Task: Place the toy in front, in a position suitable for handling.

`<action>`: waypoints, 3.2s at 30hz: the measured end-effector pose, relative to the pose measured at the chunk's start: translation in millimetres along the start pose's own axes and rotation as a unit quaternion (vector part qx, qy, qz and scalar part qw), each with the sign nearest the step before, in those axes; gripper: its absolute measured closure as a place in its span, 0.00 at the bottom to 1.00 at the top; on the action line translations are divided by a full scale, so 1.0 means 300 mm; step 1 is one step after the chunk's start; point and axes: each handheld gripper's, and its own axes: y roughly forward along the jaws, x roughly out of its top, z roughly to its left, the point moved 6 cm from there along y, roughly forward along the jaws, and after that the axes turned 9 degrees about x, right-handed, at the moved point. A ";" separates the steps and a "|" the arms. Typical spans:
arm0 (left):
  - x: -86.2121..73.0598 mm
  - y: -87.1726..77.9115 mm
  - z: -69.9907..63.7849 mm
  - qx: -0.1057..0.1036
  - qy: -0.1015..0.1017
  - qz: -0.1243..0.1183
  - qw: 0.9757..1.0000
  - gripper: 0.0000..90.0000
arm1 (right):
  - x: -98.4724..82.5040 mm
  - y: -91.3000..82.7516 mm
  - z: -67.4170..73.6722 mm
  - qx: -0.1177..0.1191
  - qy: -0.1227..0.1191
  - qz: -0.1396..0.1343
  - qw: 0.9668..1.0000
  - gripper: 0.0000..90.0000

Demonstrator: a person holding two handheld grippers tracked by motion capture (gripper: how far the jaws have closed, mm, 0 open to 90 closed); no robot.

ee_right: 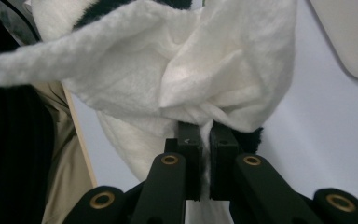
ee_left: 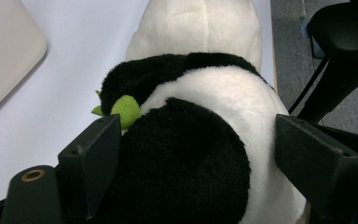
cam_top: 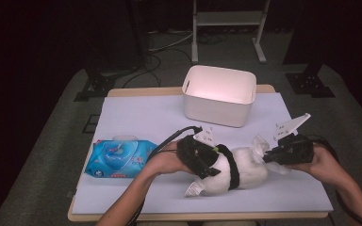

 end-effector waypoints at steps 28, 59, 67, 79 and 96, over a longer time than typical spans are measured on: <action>0.004 -0.016 -0.003 0.019 -0.009 -0.020 1.000 0.16 | 0.127 0.080 0.000 0.025 -0.027 0.026 0.999 0.95; 0.022 0.024 0.071 0.047 -0.035 -0.036 0.998 0.15 | 0.022 0.047 0.008 0.006 -0.007 0.024 1.000 0.96; 0.010 0.022 0.072 0.033 -0.038 -0.028 0.998 0.14 | 0.090 0.056 0.030 -0.010 -0.039 0.048 0.998 0.95; -0.003 0.018 0.082 0.030 -0.049 -0.045 0.997 0.13 | 0.195 0.116 0.052 -0.003 -0.071 0.066 0.995 0.95; -0.028 0.016 0.053 0.014 -0.067 -0.059 0.996 0.09 | 0.135 0.094 0.019 -0.001 -0.049 0.053 0.997 0.95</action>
